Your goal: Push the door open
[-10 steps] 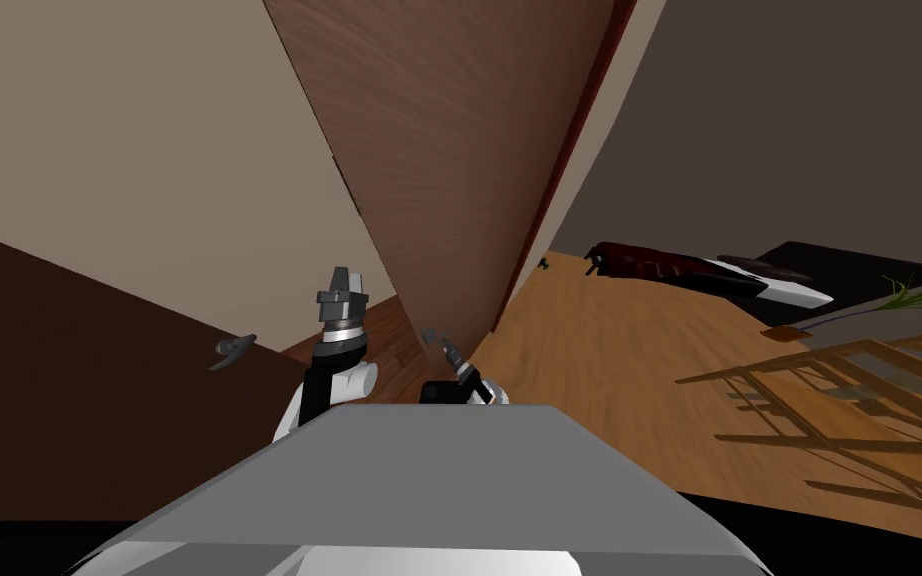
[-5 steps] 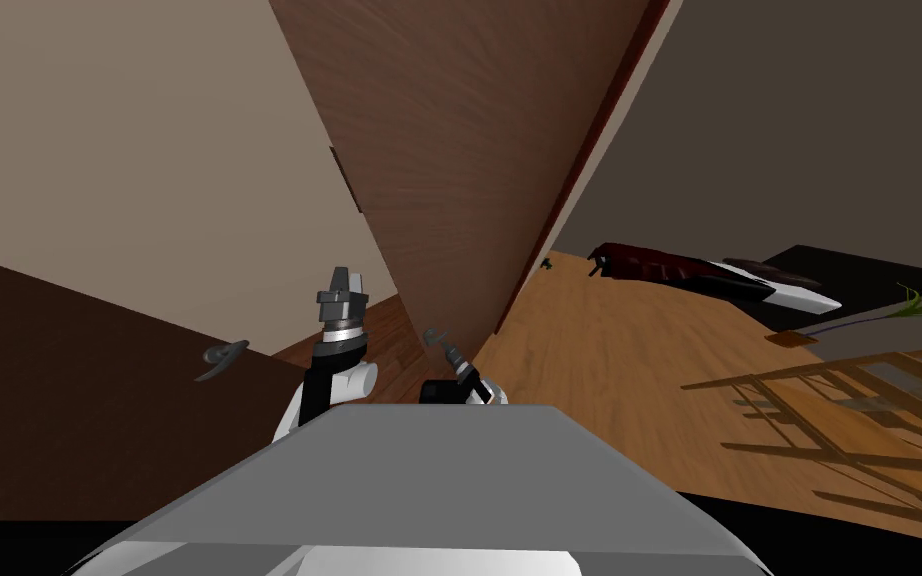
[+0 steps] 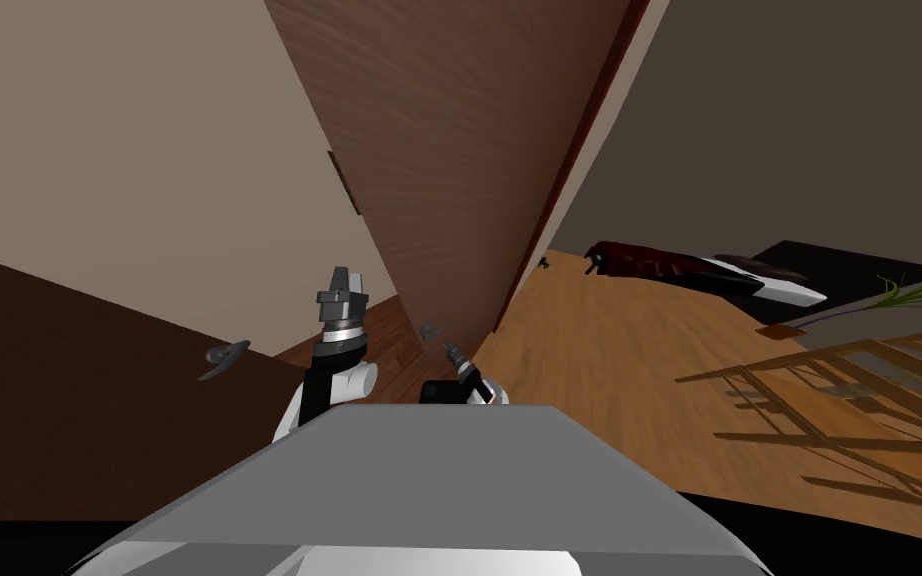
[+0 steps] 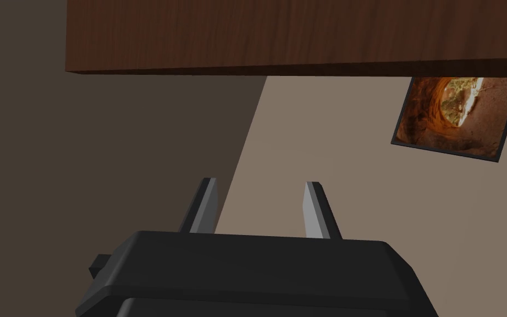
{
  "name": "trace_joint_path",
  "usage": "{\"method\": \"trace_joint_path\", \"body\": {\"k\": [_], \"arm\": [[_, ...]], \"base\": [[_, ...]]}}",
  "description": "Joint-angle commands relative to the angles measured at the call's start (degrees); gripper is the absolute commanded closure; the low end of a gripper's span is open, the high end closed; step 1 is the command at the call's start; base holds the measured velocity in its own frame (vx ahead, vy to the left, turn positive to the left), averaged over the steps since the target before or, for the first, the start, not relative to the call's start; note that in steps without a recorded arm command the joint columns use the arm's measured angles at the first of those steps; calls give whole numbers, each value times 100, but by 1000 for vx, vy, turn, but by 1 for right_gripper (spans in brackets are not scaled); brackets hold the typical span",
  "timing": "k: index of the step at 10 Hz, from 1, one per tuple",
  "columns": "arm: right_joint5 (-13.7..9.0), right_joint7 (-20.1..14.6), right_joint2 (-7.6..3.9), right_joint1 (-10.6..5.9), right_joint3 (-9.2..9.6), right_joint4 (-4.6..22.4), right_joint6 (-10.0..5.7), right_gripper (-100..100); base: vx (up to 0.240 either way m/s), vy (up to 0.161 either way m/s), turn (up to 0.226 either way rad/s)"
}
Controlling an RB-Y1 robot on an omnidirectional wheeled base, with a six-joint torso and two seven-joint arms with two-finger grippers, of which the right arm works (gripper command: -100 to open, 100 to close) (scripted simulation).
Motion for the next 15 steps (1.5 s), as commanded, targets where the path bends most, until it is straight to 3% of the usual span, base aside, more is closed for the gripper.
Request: {"method": "trace_joint_path", "body": {"k": [1,2,4,11,12,15], "arm": [[-27,57,-11,61,-81,-55,12,-100],[-57,92,35,90,-162,-63,-1,-100],[-44,82,-8,47,-157,-14,0,-100],[-47,109,94,-37,-260,79,25,-100],[-47,109,94,-37,-260,79,25,100],[-47,109,94,-37,-260,79,25,100]], "base": [[-257,1,-161],[-260,-24,-127],[-25,25,8],[152,114,21],[-11,-7,-2],[-25,-20,1]]}}
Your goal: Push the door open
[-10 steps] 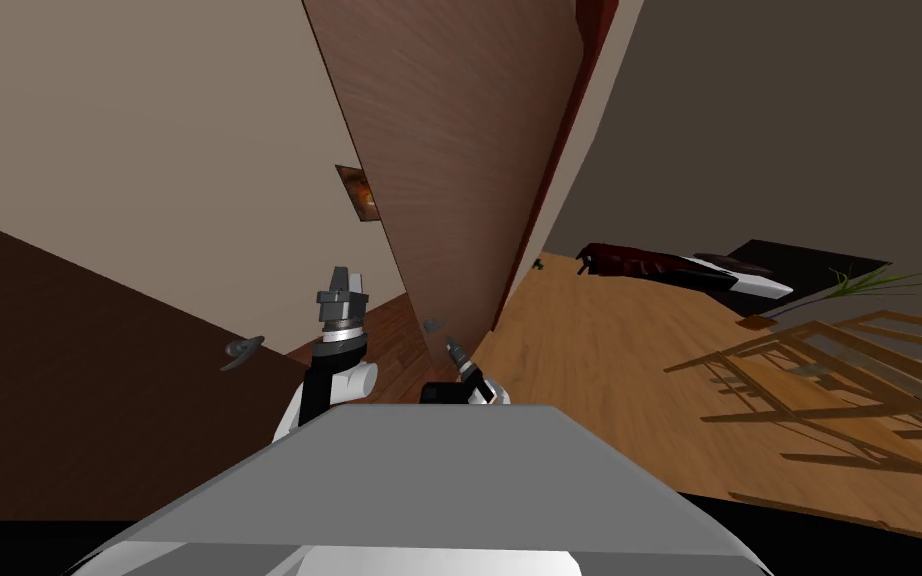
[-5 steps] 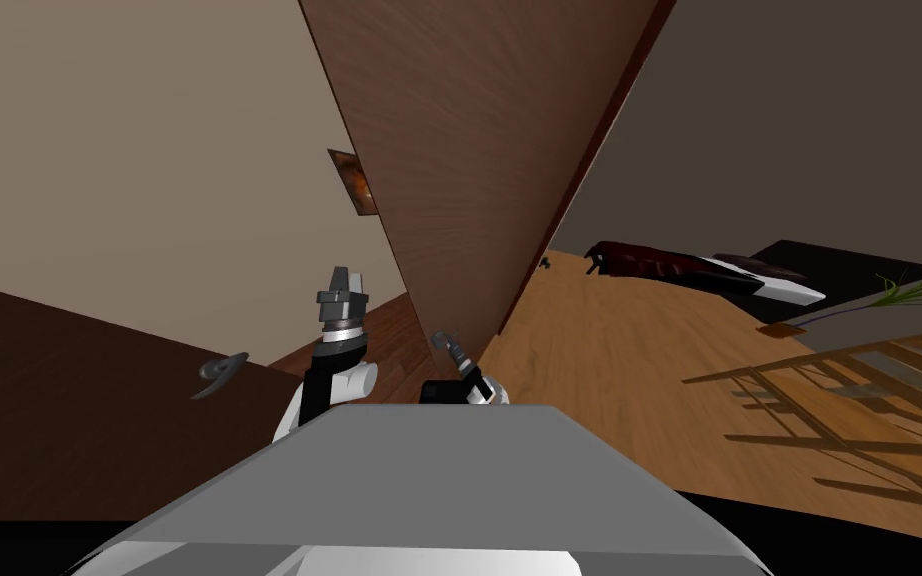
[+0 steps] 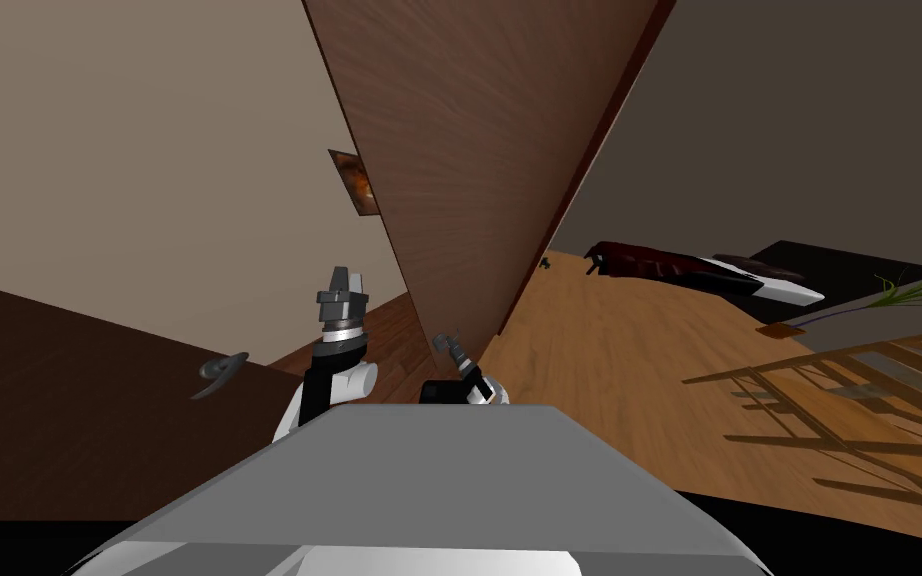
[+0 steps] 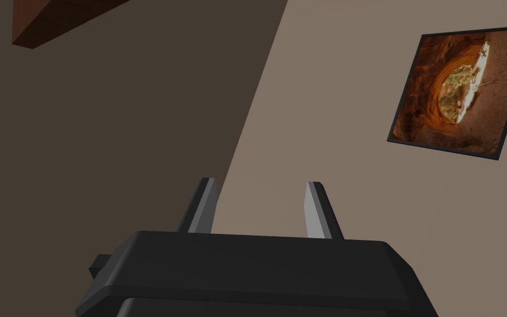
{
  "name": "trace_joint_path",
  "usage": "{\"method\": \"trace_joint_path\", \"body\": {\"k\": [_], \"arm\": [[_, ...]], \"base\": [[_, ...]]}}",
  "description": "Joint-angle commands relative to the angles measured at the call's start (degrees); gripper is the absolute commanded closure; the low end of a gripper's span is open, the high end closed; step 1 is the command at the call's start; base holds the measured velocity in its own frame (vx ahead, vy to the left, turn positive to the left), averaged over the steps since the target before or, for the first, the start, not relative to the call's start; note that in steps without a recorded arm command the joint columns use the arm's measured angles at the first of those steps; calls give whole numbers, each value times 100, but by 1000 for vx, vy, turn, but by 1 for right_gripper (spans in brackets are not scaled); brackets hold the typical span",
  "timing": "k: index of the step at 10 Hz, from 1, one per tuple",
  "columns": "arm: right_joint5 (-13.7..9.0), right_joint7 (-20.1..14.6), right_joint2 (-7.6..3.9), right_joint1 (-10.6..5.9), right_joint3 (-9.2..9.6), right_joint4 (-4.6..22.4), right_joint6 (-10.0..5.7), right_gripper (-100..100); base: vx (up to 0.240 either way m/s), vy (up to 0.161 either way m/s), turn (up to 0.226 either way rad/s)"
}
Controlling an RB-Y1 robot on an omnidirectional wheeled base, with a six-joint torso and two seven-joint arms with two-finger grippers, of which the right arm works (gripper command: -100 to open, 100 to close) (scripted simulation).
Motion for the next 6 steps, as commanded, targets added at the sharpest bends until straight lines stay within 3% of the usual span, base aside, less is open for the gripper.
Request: {"method": "trace_joint_path", "body": {"k": [1,2,3,6], "arm": [[2,-2,3,5,7,-4,-10,100],[2,-2,3,5,7,-4,-10,100],[-28,27,-47,-15,-123,29,-8,100],[-69,67,-95,-36,-304,73,-23,100]], "base": [[-11,-9,3],[0,0,0],[59,88,-33],[98,156,-47]]}}
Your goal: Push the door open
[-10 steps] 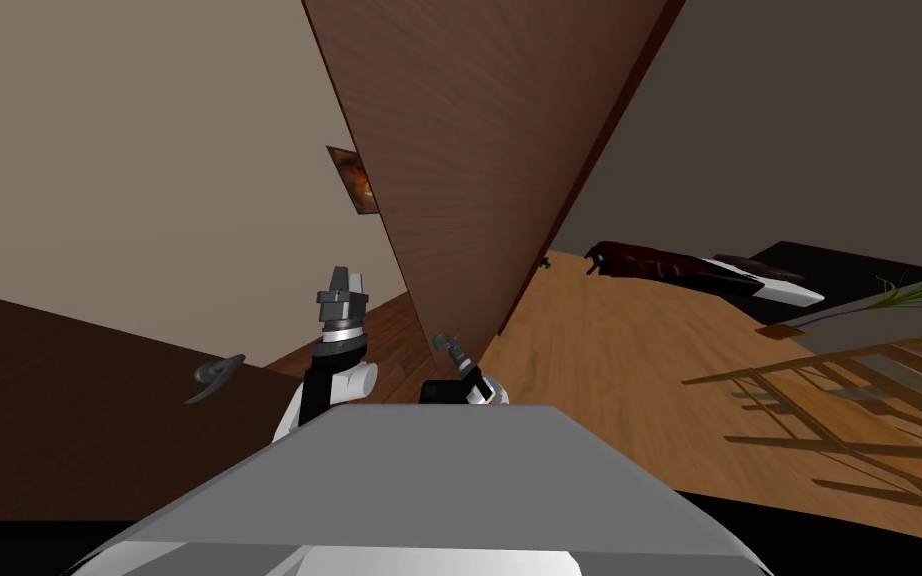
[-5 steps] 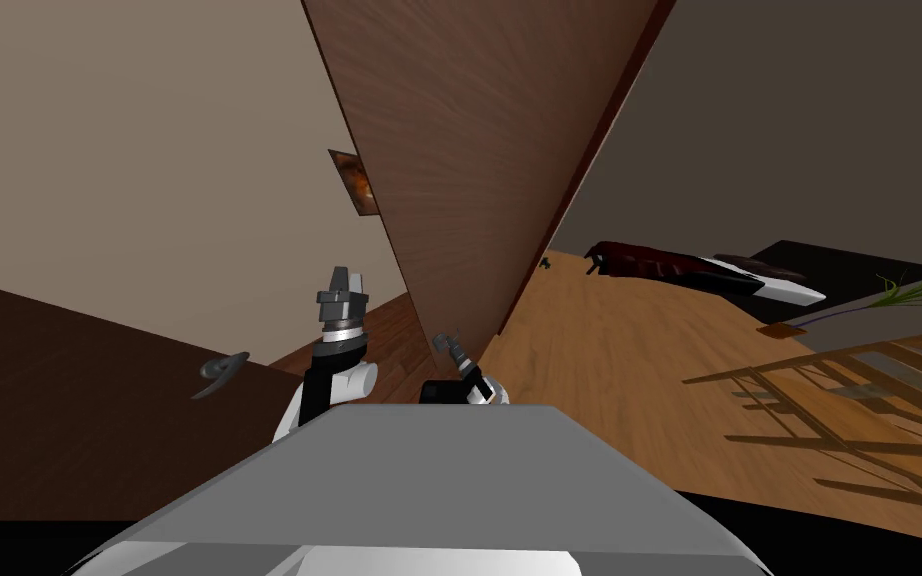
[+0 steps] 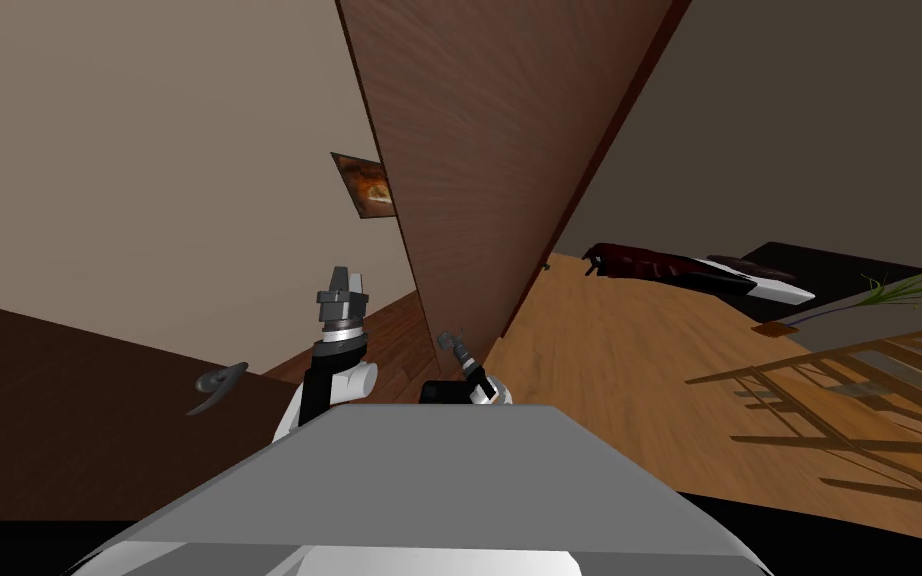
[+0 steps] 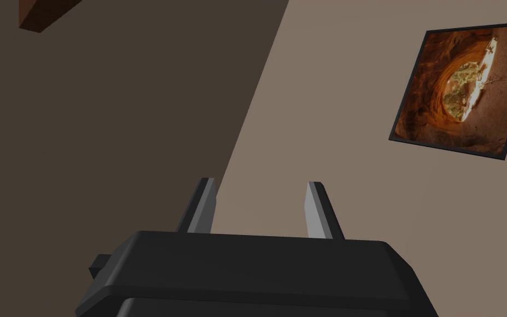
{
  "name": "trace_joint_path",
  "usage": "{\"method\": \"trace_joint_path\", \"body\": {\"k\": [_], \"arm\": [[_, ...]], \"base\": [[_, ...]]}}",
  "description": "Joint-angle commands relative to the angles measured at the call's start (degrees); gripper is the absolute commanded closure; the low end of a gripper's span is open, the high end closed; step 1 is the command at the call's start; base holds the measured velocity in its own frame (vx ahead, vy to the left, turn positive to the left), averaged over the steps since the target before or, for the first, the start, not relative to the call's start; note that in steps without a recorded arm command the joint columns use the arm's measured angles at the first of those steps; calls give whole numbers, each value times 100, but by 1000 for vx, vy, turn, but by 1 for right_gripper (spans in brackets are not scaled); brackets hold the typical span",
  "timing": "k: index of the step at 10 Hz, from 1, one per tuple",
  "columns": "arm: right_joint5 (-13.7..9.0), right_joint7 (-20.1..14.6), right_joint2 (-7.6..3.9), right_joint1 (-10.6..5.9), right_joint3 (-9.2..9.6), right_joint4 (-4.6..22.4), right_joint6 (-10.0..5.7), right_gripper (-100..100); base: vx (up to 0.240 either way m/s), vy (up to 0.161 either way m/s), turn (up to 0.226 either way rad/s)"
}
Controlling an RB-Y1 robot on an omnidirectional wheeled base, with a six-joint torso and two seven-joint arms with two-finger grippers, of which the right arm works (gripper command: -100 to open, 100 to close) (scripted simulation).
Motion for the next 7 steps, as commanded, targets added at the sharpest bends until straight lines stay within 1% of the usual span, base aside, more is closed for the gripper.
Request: {"method": "trace_joint_path", "body": {"k": [1,2,3,4,6,7], "arm": [[-38,16,-12,-98,-138,127,-79,100],[-59,37,-26,-109,-233,150,-86,100],[-70,48,-34,-114,-280,162,-90,100],[-94,71,-42,-126,-385,188,-99,100],[-118,94,-47,-138,-492,214,-107,100],[-143,118,-48,-151,-603,241,-116,100]], "base": [[110,145,-18],[108,153,-40],[105,140,-47],[130,162,-66],[119,138,-38],[104,161,-44]]}}
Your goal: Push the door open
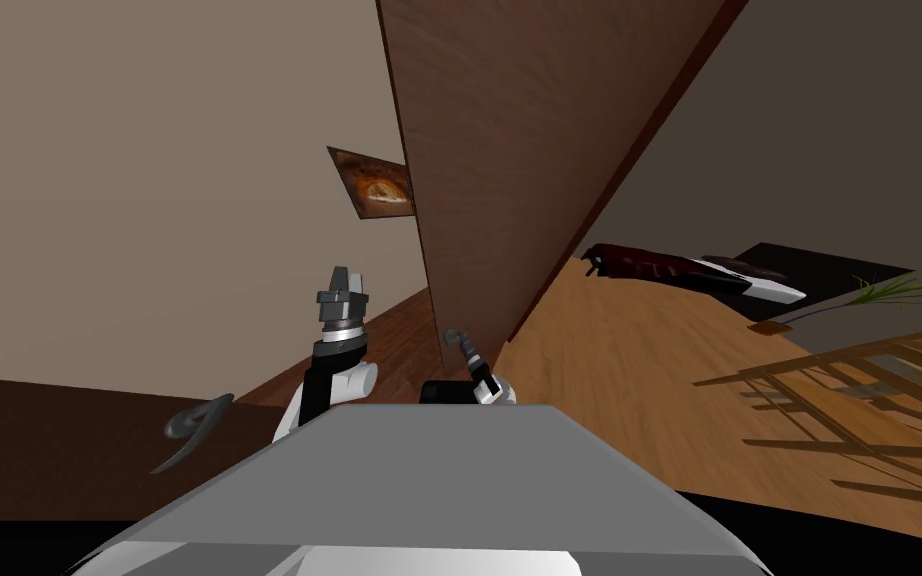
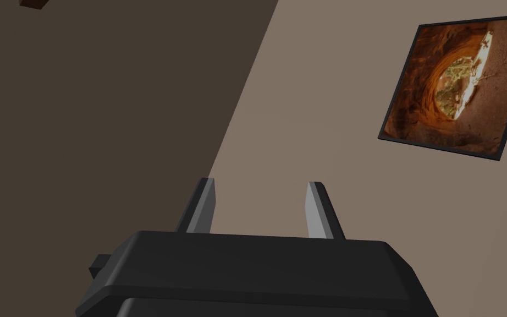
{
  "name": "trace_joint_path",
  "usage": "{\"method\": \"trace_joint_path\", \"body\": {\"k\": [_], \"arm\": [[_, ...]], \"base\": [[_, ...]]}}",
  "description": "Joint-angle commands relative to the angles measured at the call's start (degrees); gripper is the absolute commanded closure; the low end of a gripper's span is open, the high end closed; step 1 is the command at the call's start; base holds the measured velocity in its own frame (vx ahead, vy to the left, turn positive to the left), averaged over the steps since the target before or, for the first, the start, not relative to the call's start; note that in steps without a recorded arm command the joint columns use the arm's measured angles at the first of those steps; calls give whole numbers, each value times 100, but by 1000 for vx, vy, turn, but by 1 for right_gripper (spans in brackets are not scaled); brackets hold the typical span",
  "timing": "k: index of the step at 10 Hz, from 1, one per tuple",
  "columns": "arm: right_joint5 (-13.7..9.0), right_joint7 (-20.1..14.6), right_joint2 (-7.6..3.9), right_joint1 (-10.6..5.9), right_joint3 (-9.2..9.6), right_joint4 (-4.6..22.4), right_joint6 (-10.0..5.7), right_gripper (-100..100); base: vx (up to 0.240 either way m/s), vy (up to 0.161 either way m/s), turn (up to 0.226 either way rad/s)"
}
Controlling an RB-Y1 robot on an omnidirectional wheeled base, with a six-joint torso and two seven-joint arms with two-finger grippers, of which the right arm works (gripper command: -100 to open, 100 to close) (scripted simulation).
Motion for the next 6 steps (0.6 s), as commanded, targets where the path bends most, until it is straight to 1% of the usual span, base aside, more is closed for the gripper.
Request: {"method": "trace_joint_path", "body": {"k": [1,2,3,6], "arm": [[-56,35,-5,-110,-198,169,-74,100],[-69,47,-1,-117,-255,183,-79,100],[-95,72,9,-130,-369,211,-88,100],[-133,110,36,-149,-540,253,-102,100]], "base": [[124,147,-68],[113,129,-34],[106,138,-35],[116,130,-54]]}}
